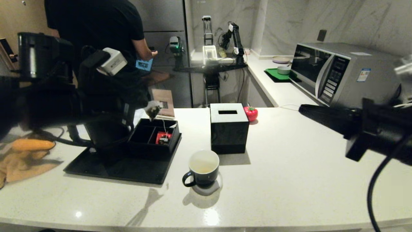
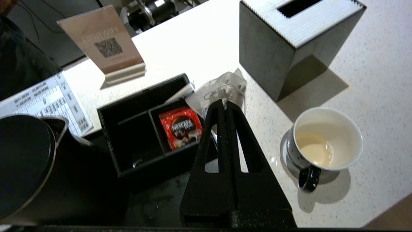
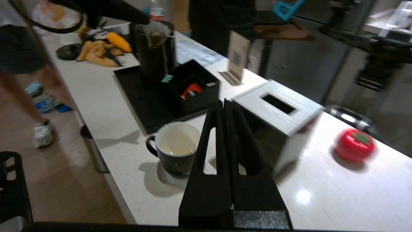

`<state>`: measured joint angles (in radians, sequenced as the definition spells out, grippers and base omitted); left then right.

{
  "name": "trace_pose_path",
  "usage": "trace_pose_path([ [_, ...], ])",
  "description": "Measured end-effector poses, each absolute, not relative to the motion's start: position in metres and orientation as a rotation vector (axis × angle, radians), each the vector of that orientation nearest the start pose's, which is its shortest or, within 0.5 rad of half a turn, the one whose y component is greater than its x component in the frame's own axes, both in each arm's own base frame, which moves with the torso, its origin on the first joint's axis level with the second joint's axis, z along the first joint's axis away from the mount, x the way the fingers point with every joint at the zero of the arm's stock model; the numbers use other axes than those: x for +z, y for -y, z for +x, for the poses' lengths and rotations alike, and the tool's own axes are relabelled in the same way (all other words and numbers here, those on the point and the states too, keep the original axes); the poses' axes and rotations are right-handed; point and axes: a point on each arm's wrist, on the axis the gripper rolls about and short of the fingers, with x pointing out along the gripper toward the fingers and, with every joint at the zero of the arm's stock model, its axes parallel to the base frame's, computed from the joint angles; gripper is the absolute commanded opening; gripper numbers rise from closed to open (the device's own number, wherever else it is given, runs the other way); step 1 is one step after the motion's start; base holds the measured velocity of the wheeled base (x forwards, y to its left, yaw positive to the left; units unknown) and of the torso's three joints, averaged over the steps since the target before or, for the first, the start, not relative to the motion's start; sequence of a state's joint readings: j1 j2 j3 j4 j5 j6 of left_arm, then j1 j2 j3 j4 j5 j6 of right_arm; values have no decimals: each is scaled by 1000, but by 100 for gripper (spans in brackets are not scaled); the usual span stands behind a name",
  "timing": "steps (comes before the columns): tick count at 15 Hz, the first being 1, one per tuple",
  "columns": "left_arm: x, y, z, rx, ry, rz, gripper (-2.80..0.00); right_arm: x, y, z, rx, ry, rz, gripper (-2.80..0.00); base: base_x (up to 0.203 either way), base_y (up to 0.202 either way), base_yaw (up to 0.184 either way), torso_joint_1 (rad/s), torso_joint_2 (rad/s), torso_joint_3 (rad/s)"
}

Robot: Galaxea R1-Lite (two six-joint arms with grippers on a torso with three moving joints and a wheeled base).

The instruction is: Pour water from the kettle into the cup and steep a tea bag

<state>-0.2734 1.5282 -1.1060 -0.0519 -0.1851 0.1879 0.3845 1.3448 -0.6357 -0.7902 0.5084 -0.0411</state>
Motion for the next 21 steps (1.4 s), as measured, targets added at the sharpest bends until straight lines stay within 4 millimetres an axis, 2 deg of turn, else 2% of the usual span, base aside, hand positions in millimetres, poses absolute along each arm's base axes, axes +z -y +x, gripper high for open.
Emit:
trace_pose_path([
  [6, 266, 86, 270, -503, -308, 200, -280, 227, -161, 245, 1034, 86, -34, -280, 0, 0, 0, 0, 0, 0],
  [11, 269, 91, 270, -520, -295, 201, -280, 218, -217, 267, 1100, 76, -15, -280, 0, 0, 0, 0, 0, 0],
  [12, 271, 93, 269, -525, -290, 201, -280, 217, -230, 267, 1110, 72, -2, 0, 0, 0, 0, 0, 0, 0],
  [15, 274, 94, 268, -529, -279, 201, -280, 208, -257, 268, 1149, 57, 7, 0, 0, 0, 0, 0, 0, 0],
  [21, 276, 93, 266, -526, -270, 202, -280, 200, -283, 271, 1190, 121, 20, 0, 0, 0, 0, 0, 0, 0],
])
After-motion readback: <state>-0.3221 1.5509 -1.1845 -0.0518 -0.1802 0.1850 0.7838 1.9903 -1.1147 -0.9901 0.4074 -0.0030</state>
